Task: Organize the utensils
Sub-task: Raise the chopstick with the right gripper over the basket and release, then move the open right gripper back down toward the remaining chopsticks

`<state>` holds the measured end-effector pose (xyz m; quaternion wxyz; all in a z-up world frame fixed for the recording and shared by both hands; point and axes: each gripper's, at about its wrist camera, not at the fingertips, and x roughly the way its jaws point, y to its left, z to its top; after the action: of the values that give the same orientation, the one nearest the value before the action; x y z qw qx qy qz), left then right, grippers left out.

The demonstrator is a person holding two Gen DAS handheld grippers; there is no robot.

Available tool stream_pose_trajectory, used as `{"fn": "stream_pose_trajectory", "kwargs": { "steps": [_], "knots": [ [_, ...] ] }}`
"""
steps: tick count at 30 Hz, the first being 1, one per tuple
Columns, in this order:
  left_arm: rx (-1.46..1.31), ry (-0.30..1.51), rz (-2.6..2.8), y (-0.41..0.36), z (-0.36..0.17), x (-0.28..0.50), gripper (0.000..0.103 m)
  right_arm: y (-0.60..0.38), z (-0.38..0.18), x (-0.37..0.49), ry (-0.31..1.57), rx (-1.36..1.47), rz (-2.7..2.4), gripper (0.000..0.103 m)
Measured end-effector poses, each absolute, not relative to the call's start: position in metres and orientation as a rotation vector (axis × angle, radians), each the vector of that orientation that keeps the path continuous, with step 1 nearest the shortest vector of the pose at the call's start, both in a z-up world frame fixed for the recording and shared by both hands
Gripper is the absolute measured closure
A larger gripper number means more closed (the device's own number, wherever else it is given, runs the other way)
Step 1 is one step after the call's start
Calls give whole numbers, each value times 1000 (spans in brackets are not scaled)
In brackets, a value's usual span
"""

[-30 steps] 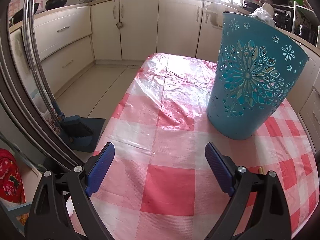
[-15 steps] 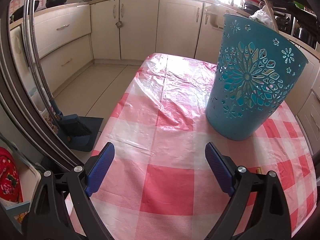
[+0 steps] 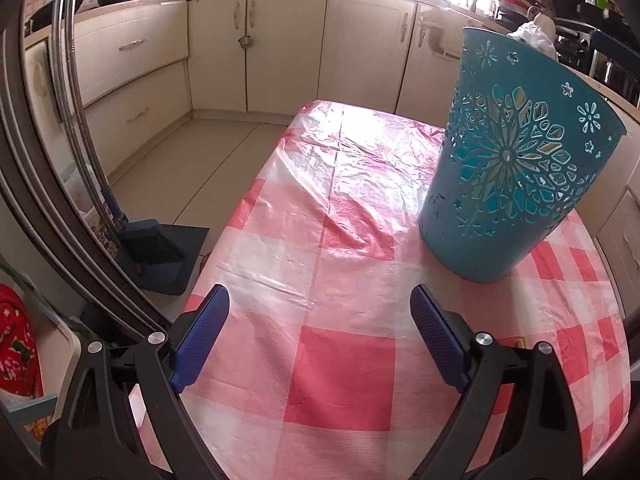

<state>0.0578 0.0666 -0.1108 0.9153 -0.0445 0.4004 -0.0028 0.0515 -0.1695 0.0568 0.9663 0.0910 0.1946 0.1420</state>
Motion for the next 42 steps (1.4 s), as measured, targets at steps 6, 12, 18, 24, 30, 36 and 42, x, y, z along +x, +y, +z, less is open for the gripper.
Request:
{"fn": "stream_pose_trajectory", "kwargs": {
  "steps": [6,12,18,24,30,36,42],
  "knots": [
    [-87,822,-5,67,-111,58,15,-188,46,2,440,187,232,62],
    [-84,819,-1,67,-110,57,15,-178,-32,-21,763,155,259,71],
    [-71,814,4,64,-109,55,15,-162,-81,-16,919,150,275,79],
    [-70,813,4,63,-109,55,15,-154,-91,-8,943,128,270,79],
    [-71,815,4,62,-109,55,15,-147,-92,-17,938,56,272,82],
    [-70,815,4,62,-109,55,15,-146,-93,-24,937,-34,277,84],
    [-60,818,7,61,-110,55,15,-163,-92,-29,941,-85,267,85]
  ]
}}
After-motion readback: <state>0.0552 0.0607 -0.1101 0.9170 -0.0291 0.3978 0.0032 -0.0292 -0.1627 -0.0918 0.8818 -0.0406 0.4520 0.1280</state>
